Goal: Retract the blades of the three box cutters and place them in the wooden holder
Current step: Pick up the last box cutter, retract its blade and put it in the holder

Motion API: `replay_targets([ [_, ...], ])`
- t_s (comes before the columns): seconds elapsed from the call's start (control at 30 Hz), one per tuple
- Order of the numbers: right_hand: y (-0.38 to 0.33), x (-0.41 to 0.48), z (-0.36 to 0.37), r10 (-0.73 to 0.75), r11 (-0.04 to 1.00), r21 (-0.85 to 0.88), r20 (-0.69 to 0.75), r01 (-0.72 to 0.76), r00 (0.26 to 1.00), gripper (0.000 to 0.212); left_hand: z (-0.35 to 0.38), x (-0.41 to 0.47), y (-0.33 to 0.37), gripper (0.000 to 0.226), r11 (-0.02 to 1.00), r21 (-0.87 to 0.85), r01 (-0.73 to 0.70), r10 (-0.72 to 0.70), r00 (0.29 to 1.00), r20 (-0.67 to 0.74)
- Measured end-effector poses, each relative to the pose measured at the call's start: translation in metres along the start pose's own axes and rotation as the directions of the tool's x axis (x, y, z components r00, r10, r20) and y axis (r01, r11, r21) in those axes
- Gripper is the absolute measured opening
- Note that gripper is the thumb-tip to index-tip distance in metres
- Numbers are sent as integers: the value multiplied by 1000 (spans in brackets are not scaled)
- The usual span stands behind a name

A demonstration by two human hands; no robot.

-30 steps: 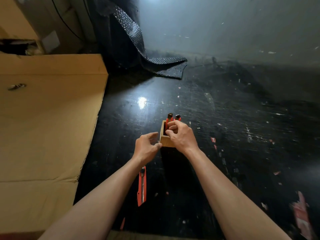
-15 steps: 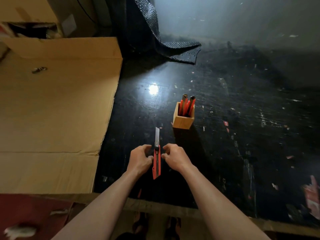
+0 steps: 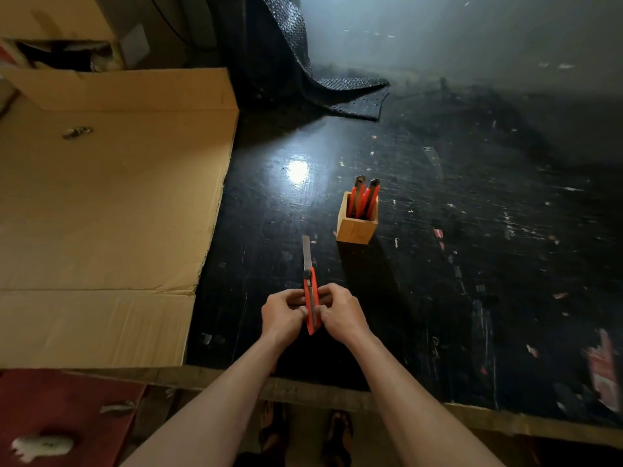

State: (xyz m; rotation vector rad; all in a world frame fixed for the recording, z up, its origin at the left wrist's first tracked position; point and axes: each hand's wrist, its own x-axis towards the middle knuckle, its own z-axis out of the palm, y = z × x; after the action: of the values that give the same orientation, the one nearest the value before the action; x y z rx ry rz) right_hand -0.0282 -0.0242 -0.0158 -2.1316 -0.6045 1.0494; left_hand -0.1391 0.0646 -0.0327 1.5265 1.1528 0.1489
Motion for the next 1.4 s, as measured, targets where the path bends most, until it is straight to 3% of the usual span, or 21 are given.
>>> replay_targets([
  [0.17,-22,0,-25,-91,991,96,-55,96,994,25,-10,4,32,35,982,-188,-18,25,999,37],
  [0.33,-47,0,-54,-209,956,178,-139,232,968,26,-21,5,85,32,948,-299,-112,138,988,68],
  [0.5,-71,-4,-90,-301,908,243,-190,341,935,31,-32,3,132,35,916,-367,-165,233,961,149],
  [0.67,-94,-12,-122,-363,880,239,-221,411,905,29,-35,-3,170,38,880,-410,-242,322,936,140],
  [0.83,-124,-20,-151,-490,839,42,-375,543,787,42,-33,-10,198,38,852,-417,-316,409,900,152],
  [1.0,-151,-28,-180,-570,804,-110,-419,584,706,32,-26,-15,222,40,840,-419,-346,454,870,193],
  [1.23,-150,-27,-198,-598,786,-132,-405,603,691,18,-21,-17,238,42,841,-435,-321,442,871,212],
  [1.4,-142,-28,-200,-619,780,-176,-357,601,699,24,-17,-19,244,40,832,-451,-323,440,879,183],
])
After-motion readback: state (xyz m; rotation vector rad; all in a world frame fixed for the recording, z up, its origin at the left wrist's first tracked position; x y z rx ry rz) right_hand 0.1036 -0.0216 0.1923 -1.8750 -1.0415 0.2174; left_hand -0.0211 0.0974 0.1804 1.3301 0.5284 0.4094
